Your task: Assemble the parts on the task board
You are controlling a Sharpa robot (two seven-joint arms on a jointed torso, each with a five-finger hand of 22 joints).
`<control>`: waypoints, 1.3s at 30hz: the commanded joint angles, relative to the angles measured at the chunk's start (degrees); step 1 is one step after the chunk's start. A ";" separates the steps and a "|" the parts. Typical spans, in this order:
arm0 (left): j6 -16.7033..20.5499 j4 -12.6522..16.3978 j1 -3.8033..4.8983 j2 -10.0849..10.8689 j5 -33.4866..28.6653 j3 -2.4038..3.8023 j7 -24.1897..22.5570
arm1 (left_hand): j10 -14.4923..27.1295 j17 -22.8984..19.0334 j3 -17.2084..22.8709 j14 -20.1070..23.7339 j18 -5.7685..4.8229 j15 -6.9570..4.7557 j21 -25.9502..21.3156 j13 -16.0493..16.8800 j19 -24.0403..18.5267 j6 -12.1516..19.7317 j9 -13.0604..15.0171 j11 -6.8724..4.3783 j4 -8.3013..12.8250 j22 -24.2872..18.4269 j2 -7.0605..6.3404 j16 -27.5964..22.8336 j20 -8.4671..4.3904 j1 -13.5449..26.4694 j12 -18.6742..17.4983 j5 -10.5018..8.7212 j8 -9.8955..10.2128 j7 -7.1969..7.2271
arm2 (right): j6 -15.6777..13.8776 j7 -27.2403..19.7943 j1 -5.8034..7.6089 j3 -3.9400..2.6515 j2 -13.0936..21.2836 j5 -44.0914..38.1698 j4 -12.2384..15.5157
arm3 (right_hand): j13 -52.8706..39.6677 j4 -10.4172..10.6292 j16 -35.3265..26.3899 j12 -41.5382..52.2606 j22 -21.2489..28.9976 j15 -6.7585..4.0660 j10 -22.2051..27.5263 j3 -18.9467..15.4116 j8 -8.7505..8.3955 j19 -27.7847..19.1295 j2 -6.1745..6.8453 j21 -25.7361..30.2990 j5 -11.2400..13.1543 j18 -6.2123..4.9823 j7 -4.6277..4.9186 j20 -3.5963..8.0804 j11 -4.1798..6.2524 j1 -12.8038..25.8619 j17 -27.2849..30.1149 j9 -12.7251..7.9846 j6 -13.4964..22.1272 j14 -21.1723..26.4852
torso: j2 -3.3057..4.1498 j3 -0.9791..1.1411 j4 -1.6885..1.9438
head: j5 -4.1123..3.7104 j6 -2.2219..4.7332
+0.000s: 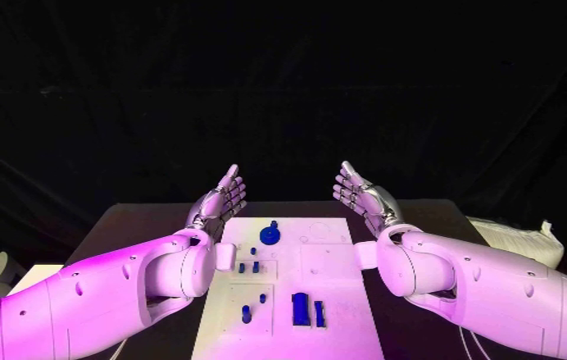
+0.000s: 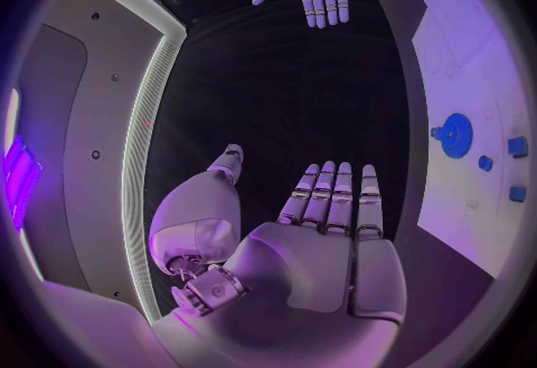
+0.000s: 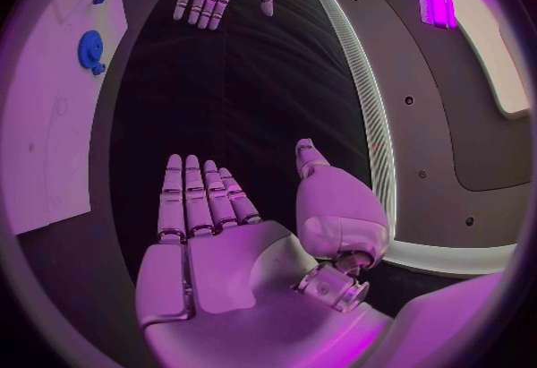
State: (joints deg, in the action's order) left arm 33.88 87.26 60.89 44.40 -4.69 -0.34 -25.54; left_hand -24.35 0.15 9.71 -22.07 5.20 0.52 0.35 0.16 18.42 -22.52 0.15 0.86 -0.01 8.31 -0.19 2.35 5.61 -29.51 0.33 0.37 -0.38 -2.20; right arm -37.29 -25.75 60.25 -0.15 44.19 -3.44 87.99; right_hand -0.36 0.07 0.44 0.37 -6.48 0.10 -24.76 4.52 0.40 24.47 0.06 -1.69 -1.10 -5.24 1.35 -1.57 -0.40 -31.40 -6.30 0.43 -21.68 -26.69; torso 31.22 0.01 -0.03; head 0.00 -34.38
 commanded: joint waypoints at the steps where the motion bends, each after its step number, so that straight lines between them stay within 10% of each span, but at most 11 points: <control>1: 8.98 1.82 -0.46 0.19 4.22 0.23 -3.91 | 7.76 -0.15 -3.11 7.03 -5.20 -0.52 -0.35 -0.16 -5.90 7.17 -0.15 -0.86 0.01 -2.66 0.19 -2.35 -5.61 9.41 -0.33 -0.37 0.38 2.20 | -6.39 -3.87 -0.08 0.10 0.38 3.24 1.49 | 0.36 -0.07 -0.44 -0.37 2.06 -0.10 7.90 -4.52 -0.40 -7.81 -0.06 1.69 1.10 5.24 -1.35 1.57 0.40 10.01 2.02 -0.43 6.93 8.54 | -0.04 -0.01 0.03 | 0.00 0.00; 14: 10.24 2.69 -0.73 0.29 4.69 0.34 -4.26 | 14.72 -0.15 -9.71 13.34 -5.20 -0.52 -0.35 -0.16 -11.00 13.60 -0.15 -0.86 0.01 -8.31 0.19 -2.35 -5.61 17.81 -0.33 -0.37 0.38 2.20 | -6.83 -4.04 -0.09 0.15 0.51 3.44 1.96 | 0.36 -0.07 -0.44 -0.37 6.48 -0.10 14.96 -4.52 -0.40 -14.79 -0.06 1.69 1.10 5.24 -1.35 1.57 0.40 18.97 6.30 -0.43 13.11 16.16 | -0.04 -0.01 0.03 | 0.00 0.00; 39: 10.24 2.69 -0.73 0.29 4.69 0.34 -4.26 | 24.35 -0.15 -9.71 22.07 -5.20 -0.52 -0.35 -0.16 -18.42 22.52 -0.15 -0.86 0.01 -8.31 0.19 -2.35 -5.61 29.51 -0.33 -0.37 0.38 2.20 | -6.83 -4.04 -0.09 0.15 0.51 3.44 1.96 | 0.36 -0.07 -0.44 -0.37 6.48 -0.10 24.76 -4.52 -0.40 -24.47 -0.06 1.69 1.10 5.24 -1.35 1.57 0.40 31.40 6.30 -0.43 21.68 26.69 | -0.04 -0.01 0.03 | 0.00 0.00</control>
State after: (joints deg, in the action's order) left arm 43.95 89.82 60.14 44.74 -0.67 -0.06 -28.75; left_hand -0.31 0.10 0.15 -0.31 0.85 0.01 0.36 0.08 0.19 -0.29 0.08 -0.01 0.01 0.05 0.00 0.38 -0.02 -0.44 0.33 0.38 -0.38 0.02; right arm -44.27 -28.92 60.18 0.01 44.71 0.31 89.87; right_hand -0.10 -0.08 0.23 0.38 -0.05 -0.01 -0.30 0.32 0.19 0.27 0.06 -0.21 -0.30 -0.35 -0.01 -0.01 0.01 -0.36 -0.05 0.08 -0.20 -0.29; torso 31.18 0.01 0.00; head -0.01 -34.37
